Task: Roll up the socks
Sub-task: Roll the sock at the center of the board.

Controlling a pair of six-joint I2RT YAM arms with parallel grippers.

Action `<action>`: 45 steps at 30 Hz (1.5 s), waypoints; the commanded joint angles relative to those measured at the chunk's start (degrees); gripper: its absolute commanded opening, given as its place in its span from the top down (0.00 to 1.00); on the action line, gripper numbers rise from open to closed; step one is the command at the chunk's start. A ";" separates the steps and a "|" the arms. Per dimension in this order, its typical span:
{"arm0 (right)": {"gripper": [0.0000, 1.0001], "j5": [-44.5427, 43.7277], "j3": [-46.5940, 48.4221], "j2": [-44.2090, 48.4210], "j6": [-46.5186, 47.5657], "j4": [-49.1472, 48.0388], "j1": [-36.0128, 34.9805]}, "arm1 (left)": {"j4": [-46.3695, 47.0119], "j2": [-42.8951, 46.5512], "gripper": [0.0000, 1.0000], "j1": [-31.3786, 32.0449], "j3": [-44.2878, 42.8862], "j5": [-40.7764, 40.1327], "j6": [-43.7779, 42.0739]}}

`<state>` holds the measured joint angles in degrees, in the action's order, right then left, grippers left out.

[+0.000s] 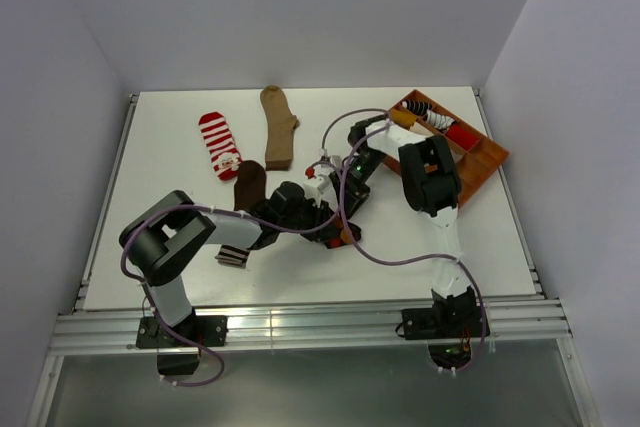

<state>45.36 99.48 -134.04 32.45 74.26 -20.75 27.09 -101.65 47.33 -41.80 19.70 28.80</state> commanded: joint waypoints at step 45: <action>0.87 -8.89 -7.89 7.03 -10.12 -19.93 4.14 | -15.49 -2.59 1.00 0.74 1.29 3.67 -1.46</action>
<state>43.07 92.84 -130.17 21.91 63.20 -19.16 26.15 -101.84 47.33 -42.41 21.67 28.64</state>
